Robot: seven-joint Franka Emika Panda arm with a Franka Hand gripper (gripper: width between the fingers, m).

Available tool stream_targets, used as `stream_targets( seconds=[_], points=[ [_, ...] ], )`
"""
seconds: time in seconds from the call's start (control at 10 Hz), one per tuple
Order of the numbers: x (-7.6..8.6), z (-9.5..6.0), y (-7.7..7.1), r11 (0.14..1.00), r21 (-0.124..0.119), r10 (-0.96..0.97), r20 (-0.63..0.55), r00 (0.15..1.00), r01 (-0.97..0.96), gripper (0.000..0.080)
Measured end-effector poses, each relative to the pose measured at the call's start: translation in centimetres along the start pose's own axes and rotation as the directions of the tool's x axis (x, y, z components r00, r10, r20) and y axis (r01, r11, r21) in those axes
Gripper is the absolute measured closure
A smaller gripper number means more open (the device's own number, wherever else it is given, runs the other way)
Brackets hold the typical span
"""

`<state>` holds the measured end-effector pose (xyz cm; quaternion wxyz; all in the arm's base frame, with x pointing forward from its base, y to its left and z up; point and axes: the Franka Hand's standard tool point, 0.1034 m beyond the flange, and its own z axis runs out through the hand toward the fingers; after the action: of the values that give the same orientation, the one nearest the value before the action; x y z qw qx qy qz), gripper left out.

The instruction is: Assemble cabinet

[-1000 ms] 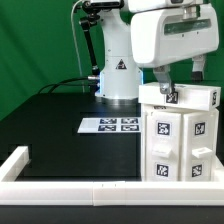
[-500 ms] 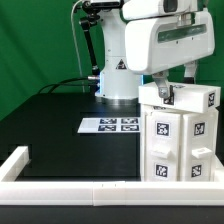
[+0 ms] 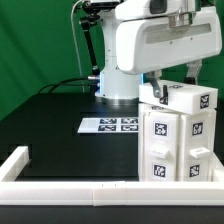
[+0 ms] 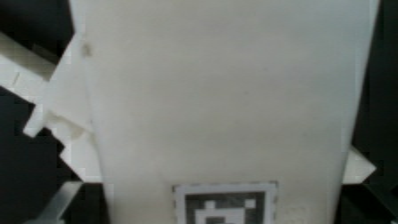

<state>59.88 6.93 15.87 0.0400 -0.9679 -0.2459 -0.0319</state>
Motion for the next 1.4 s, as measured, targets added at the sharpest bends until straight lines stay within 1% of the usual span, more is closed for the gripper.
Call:
stream_targets(
  seconds=[0.1,0.3,0.5,0.7,1.0,1.2,1.3,1.4],
  points=[
    [0.02,0.02,-0.1,0.993,0.0,0.116,0.0,0.993,-0.116,0.0243],
    [0.09,0.05,-0.08,0.958,-0.002,0.287,-0.008,0.958,-0.287,0.0243],
    [0.2,0.1,-0.3,0.876,-0.002,0.481,-0.019,0.876,-0.482,0.0242],
    [0.23,0.1,-0.23,0.802,0.001,0.597,-0.022,0.802,-0.597,0.0242],
    [0.25,0.11,-0.21,0.707,0.004,0.707,-0.022,0.706,-0.708,0.0242],
    [0.25,0.08,-0.22,0.579,0.01,0.815,-0.026,0.578,-0.815,0.0242],
    [-0.08,0.14,-0.45,0.467,0.02,0.884,-0.037,0.466,-0.884,0.0242],
    [-0.57,0.13,-0.75,0.325,0.026,0.945,-0.035,0.325,-0.945,0.0242]
  ],
)
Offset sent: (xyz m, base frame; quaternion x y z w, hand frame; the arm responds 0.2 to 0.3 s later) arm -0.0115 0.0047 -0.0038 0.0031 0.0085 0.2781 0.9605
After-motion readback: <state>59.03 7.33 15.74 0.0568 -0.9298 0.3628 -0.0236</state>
